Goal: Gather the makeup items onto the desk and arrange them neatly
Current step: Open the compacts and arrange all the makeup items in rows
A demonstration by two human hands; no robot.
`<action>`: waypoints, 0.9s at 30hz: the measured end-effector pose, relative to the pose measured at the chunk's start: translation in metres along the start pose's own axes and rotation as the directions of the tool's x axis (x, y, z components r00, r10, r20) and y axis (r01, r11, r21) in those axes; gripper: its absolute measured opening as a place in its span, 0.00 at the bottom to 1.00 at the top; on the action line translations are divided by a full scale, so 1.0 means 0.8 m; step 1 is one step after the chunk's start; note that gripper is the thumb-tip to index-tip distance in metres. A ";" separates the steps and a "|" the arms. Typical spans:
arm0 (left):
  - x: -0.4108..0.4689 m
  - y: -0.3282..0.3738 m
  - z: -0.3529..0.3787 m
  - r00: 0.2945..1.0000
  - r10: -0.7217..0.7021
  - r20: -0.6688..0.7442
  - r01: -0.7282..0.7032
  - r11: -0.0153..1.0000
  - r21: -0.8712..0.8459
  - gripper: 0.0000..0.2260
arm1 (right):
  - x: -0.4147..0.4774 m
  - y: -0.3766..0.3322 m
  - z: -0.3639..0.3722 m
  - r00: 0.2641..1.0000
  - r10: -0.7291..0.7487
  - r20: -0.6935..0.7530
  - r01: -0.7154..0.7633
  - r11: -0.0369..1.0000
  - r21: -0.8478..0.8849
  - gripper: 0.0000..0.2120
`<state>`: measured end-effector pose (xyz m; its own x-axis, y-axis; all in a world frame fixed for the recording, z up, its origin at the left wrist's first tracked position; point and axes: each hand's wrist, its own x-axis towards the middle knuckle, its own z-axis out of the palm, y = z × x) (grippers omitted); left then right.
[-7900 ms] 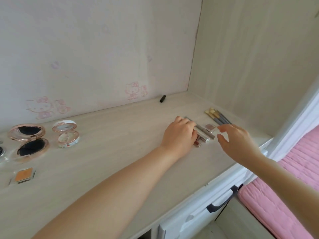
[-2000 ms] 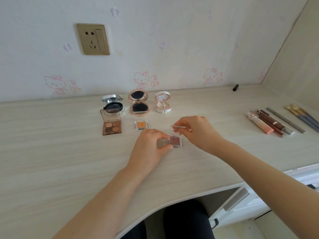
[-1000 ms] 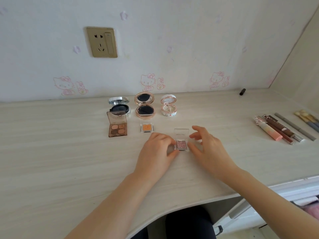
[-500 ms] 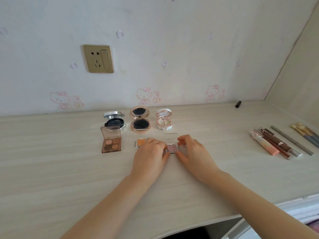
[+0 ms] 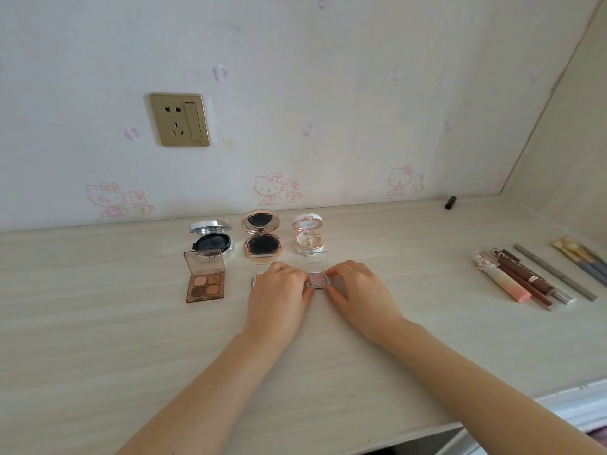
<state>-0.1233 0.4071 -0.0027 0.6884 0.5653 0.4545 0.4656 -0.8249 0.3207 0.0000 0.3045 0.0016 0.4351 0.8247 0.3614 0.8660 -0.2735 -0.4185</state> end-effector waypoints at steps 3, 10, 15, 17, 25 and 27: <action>-0.002 0.004 -0.001 1.000 -0.012 0.007 0.012 1.000 -0.003 0.08 | -0.001 -0.001 -0.001 1.000 0.002 0.004 -0.002 1.000 0.004 0.11; -0.013 0.016 -0.002 1.000 0.003 -0.024 -0.004 0.999 -0.045 0.06 | -0.013 0.010 -0.011 1.000 0.000 0.026 0.000 1.000 0.008 0.16; -0.014 0.038 -0.001 0.999 0.033 -0.027 -0.036 0.994 -0.104 0.07 | -0.032 0.035 -0.031 0.999 0.042 0.028 -0.041 0.999 -0.024 0.17; -0.013 0.053 0.003 0.999 0.036 -0.037 -0.041 0.990 -0.138 0.09 | -0.041 0.046 -0.042 0.998 0.065 0.027 -0.064 0.997 -0.041 0.16; -0.010 0.135 0.034 0.994 0.110 0.015 -0.103 0.968 -0.230 0.14 | -0.077 0.095 -0.100 0.990 0.140 -0.020 -0.141 0.983 -0.114 0.16; -0.003 0.151 0.043 0.990 0.135 0.036 -0.123 0.964 -0.237 0.14 | -0.087 0.109 -0.117 0.986 0.163 -0.045 -0.168 0.978 -0.122 0.15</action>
<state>-0.0499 0.3057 0.0062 0.7648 0.4476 0.4633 0.2321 -0.8624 0.4499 0.0682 0.1769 0.0176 0.5814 0.7456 0.3256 0.8043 -0.4665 -0.3680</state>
